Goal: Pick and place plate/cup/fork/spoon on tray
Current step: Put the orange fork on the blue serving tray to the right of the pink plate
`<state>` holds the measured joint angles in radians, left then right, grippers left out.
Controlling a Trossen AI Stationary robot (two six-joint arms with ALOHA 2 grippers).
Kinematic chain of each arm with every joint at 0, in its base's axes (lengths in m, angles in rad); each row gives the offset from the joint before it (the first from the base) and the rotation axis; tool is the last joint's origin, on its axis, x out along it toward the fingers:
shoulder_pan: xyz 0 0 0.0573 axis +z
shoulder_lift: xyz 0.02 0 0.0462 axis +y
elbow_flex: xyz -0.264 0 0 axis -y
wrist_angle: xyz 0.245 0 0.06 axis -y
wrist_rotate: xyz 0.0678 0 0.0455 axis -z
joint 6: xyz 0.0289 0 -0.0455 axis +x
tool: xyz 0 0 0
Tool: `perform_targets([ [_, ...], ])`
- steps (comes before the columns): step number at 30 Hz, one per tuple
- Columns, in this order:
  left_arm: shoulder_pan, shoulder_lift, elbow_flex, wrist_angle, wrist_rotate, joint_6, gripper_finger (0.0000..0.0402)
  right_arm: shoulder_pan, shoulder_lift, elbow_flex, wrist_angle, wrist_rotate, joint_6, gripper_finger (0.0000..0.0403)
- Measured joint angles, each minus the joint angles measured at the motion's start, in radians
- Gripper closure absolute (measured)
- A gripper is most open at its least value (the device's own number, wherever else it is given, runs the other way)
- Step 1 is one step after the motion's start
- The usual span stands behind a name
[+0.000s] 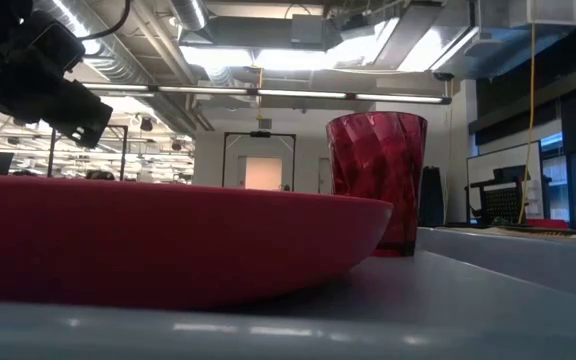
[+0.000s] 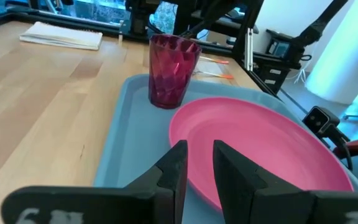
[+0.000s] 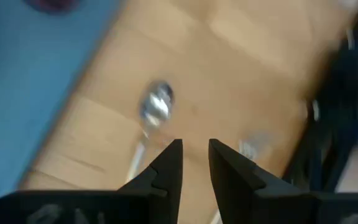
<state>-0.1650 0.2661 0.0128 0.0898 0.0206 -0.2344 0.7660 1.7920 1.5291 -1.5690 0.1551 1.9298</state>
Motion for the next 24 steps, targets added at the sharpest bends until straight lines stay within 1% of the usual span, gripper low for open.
perform_targets([
  [6, 0.000, 0.000, 0.000, -0.011, 0.000, 0.000, 0.0333, 0.141, -0.002, -0.102, -0.001, -0.238, 0.382, 0.0320],
  [8, 0.000, 0.000, 0.000, -0.010, 0.000, 0.000, 0.0333, 0.186, -0.002, -0.131, 0.010, -0.266, 0.479, 0.0320],
  [9, 0.000, 0.000, 0.000, -0.010, 0.000, 0.000, 0.0333, 0.202, -0.002, -0.146, 0.032, -0.269, 0.495, 0.0320],
  [11, 0.000, 0.000, 0.000, -0.010, 0.000, 0.000, 0.0333, 0.218, -0.002, -0.174, 0.083, -0.276, 0.497, 0.0320],
  [15, 0.000, 0.000, 0.000, -0.010, 0.000, 0.000, 0.0333, 0.217, -0.002, -0.233, 0.179, -0.243, 0.489, 0.0320],
  [19, 0.000, 0.000, 0.000, -0.010, 0.000, 0.001, 0.0333, 0.219, -0.006, -0.294, 0.248, -0.252, 0.463, 0.0320],
  [24, 0.000, 0.000, 0.000, -0.010, 0.000, 0.001, 0.0333, 0.213, -0.006, -0.388, 0.340, -0.379, 0.373, 0.0320],
])
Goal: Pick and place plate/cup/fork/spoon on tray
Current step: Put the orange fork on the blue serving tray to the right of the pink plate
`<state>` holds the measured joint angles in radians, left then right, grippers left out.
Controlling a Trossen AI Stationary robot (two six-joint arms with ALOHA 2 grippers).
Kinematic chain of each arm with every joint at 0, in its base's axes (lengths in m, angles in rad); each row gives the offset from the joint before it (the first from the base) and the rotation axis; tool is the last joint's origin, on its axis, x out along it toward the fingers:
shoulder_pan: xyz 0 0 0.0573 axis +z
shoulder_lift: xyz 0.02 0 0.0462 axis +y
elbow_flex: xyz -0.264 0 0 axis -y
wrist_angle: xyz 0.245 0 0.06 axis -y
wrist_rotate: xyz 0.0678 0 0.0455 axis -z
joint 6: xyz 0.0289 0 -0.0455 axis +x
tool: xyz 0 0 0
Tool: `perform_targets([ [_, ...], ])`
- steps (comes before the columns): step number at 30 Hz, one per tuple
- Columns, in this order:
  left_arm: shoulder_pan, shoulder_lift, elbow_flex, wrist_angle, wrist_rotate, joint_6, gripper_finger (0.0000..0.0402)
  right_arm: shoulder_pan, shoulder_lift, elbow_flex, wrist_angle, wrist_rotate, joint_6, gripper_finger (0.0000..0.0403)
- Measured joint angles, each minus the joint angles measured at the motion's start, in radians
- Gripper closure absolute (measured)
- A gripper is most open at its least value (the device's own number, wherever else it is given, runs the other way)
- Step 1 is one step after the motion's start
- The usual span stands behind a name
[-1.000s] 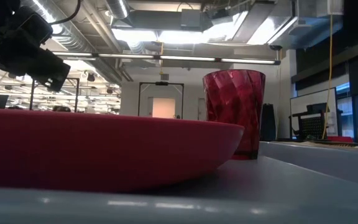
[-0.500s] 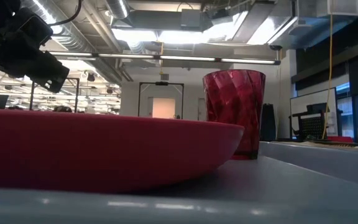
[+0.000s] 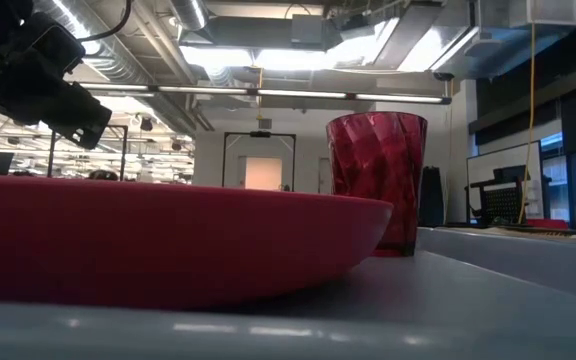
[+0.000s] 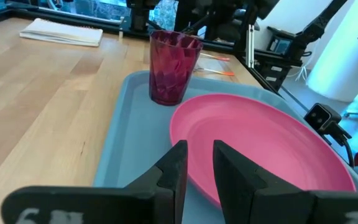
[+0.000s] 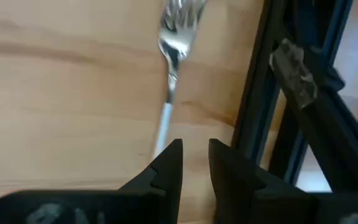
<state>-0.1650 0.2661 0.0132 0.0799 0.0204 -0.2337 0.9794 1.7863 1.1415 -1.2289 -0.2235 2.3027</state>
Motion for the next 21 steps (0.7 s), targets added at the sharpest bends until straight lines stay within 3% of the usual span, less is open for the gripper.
perform_targets([
  [15, 0.001, 0.000, 0.000, 0.001, -0.018, 0.000, 0.0333, -0.042, -0.006, -0.194, 0.263, 0.012, -0.080, 0.0320],
  [21, 0.001, 0.000, 0.000, 0.001, -0.019, 0.007, 0.0333, -0.082, -0.005, -0.204, 0.290, -0.004, -0.140, 0.0320],
])
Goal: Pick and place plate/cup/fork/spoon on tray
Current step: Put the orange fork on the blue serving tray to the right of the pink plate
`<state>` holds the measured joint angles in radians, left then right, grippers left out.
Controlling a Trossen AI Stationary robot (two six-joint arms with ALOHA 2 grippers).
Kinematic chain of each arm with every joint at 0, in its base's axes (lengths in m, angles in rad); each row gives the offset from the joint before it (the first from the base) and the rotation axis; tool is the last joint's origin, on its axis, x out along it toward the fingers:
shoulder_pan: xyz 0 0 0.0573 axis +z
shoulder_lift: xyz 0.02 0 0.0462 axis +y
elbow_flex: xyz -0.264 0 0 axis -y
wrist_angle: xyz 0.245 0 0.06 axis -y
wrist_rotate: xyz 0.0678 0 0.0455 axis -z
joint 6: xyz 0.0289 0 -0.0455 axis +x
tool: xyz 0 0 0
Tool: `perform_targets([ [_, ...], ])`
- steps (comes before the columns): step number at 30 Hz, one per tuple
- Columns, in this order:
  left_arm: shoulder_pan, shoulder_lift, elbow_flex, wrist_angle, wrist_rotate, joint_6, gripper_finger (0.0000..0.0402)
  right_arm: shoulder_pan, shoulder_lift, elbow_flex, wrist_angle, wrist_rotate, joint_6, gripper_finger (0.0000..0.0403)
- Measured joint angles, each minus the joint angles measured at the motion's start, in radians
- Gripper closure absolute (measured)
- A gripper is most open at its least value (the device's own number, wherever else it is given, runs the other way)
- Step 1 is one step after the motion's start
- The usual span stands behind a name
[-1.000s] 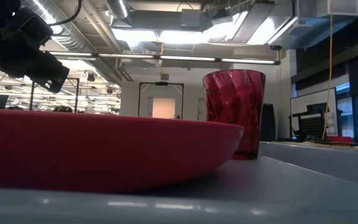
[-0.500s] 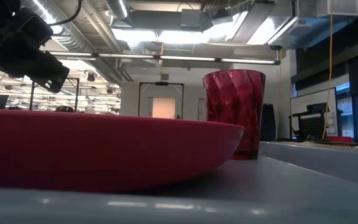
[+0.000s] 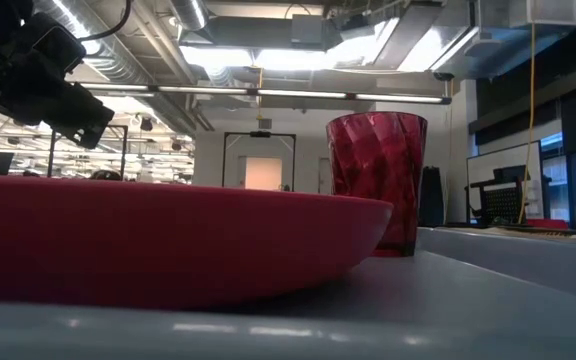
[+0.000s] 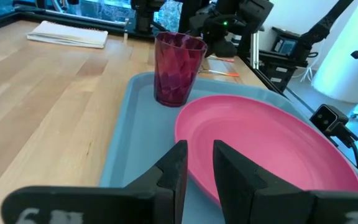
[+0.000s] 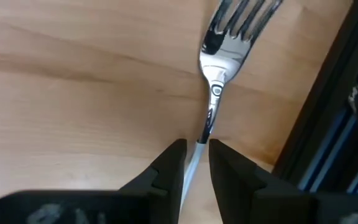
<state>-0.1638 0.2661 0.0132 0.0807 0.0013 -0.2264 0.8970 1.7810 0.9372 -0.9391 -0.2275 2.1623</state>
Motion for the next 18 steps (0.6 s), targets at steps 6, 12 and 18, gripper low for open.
perform_targets([
  [6, 0.000, 0.000, 0.000, 0.000, 0.000, 0.000, 0.0333, -0.052, 0.004, 0.010, 0.002, -0.011, -0.101, 0.0320],
  [12, 0.000, 0.000, 0.000, -0.010, 0.000, 0.001, 0.0333, -0.086, 0.004, 0.013, 0.016, 0.001, -0.130, 0.0320],
  [18, 0.000, 0.000, -0.001, -0.030, 0.000, 0.000, 0.0333, -0.113, 0.004, 0.016, 0.023, 0.008, -0.153, 0.0320],
])
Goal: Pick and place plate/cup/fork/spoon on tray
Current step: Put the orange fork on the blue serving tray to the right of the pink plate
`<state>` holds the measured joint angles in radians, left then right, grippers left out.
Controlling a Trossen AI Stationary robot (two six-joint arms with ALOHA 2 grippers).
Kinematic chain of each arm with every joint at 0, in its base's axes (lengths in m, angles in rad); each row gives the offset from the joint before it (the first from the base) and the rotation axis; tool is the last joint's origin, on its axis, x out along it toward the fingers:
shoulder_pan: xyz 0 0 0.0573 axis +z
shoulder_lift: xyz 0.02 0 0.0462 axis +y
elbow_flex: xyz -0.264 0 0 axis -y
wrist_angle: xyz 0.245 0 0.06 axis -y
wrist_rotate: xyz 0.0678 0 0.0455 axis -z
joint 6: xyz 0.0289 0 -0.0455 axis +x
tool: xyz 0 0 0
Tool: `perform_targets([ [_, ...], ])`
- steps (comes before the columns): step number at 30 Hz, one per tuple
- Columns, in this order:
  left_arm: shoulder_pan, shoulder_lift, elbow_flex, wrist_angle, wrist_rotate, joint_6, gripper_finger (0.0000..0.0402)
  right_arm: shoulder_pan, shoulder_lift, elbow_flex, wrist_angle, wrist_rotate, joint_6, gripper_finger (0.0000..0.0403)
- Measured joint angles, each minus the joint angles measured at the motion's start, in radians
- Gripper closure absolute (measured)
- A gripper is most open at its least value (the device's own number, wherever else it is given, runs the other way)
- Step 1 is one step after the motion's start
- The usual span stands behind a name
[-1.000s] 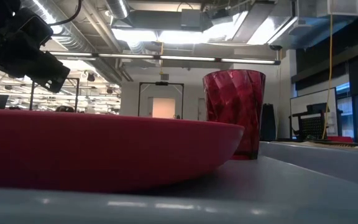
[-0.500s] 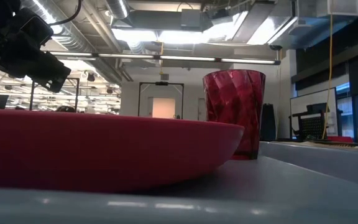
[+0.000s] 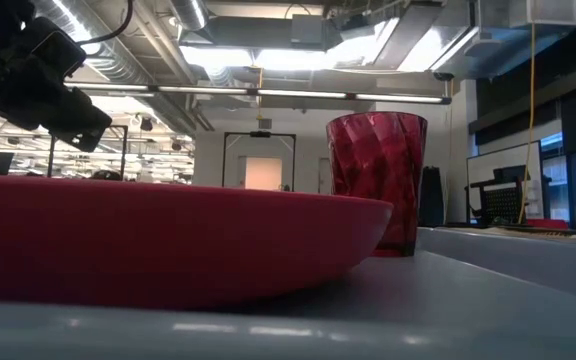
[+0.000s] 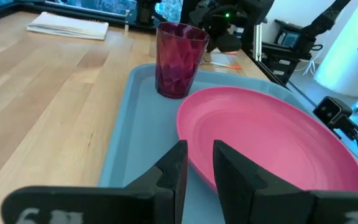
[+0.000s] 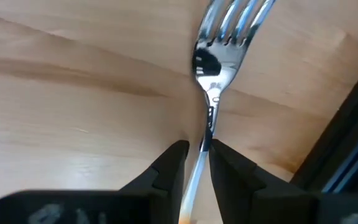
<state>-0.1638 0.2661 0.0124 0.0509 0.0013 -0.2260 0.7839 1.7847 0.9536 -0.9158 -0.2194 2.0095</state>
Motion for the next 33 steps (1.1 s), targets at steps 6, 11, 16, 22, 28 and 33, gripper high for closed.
perform_targets([
  [6, 0.000, 0.000, 0.000, 0.000, 0.000, 0.000, 0.0333, -0.032, 0.003, 0.039, 0.018, 0.072, -0.051, 0.0320],
  [11, 0.000, 0.000, 0.000, -0.003, 0.000, 0.000, 0.0333, -0.055, 0.003, 0.062, 0.103, 0.197, -0.118, 0.0319],
  [16, 0.000, 0.000, 0.000, -0.016, 0.000, -0.001, 0.0333, -0.080, 0.003, 0.063, 0.116, 0.200, -0.186, 0.0319],
  [22, 0.000, 0.000, 0.000, -0.016, 0.018, -0.003, 0.0333, -0.089, 0.003, 0.064, 0.098, 0.198, -0.251, 0.0319],
  [28, 0.000, 0.000, 0.000, -0.015, 0.018, -0.003, 0.0333, -0.089, 0.003, 0.060, 0.101, 0.178, -0.281, 0.0320],
  [33, 0.000, 0.000, 0.000, -0.015, 0.019, -0.003, 0.0333, -0.089, -0.003, 0.041, 0.127, 0.174, -0.291, 0.0320],
])
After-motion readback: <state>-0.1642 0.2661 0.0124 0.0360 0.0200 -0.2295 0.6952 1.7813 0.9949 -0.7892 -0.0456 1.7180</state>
